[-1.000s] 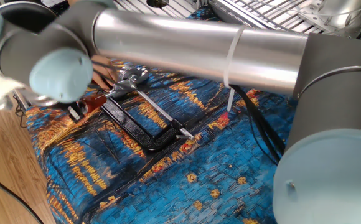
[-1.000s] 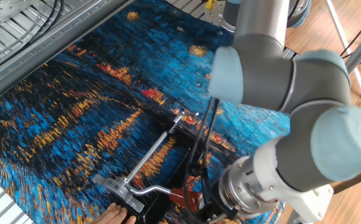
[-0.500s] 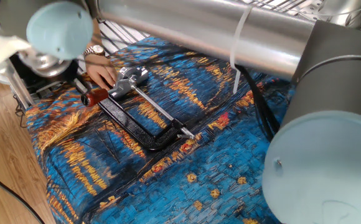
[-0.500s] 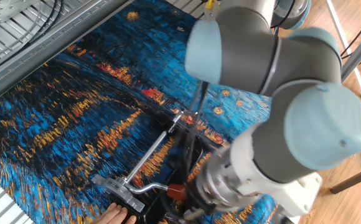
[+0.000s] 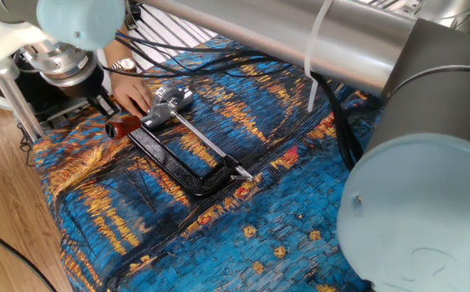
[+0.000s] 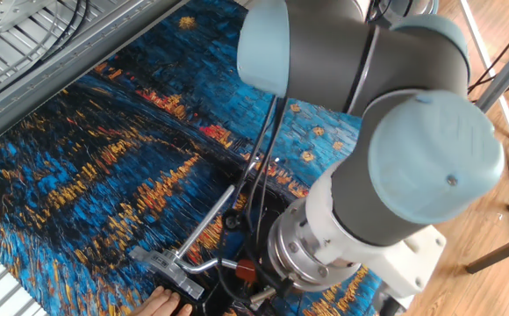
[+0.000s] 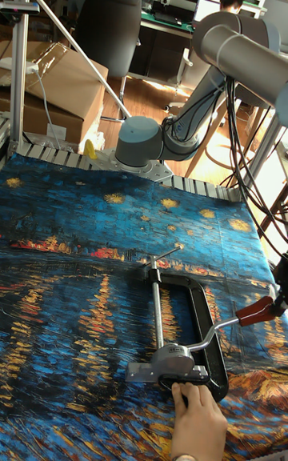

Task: Pull up the lever

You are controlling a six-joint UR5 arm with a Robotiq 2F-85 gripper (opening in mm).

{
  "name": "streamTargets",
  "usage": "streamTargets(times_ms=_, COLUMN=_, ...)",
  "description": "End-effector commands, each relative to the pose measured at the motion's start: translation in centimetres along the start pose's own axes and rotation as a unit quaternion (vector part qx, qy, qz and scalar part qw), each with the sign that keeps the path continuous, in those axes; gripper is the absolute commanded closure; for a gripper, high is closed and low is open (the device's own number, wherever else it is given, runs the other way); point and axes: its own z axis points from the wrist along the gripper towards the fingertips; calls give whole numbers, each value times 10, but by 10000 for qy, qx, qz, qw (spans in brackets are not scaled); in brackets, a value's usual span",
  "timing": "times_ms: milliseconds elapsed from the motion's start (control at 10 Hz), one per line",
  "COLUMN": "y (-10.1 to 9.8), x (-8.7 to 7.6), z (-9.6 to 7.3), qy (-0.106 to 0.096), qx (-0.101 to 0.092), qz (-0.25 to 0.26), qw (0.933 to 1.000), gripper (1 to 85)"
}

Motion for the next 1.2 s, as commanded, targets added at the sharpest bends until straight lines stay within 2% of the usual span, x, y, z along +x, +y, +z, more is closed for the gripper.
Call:
streamTargets(times_ms=0, y=7, x=-39, z=-8, qy=-757, qx=-132, qz=303, qw=9966, gripper=770)
streamTargets(times_ms=100, y=9, x=-55, z=-11, qy=-1043, qx=-185, qz=377, qw=9937, gripper=770)
streamTargets(times_ms=200, y=12, x=-61, z=-13, qy=-1125, qx=-196, qz=456, qw=9924, gripper=790)
streamTargets(times_ms=300, y=20, x=-69, z=-11, qy=-1108, qx=-202, qz=715, qw=9911, gripper=823)
streamTargets(times_ms=400, y=20, x=-71, z=-5, qy=-1039, qx=-101, qz=831, qw=9911, gripper=840)
streamTargets(times_ms=500, y=24, x=-76, z=1, qy=-1029, qx=-135, qz=864, qw=9908, gripper=830)
streamTargets(times_ms=700, y=31, x=-92, z=3, qy=-1205, qx=-210, qz=1052, qw=9869, gripper=827)
streamTargets(times_ms=900, y=23, x=-61, z=11, qy=-661, qx=13, qz=719, qw=9952, gripper=823)
streamTargets(times_ms=1000, y=16, x=-48, z=16, qy=-474, qx=122, qz=495, qw=9976, gripper=813)
streamTargets(times_ms=1100, y=9, x=-46, z=23, qy=-465, qx=200, qz=306, qw=9982, gripper=793)
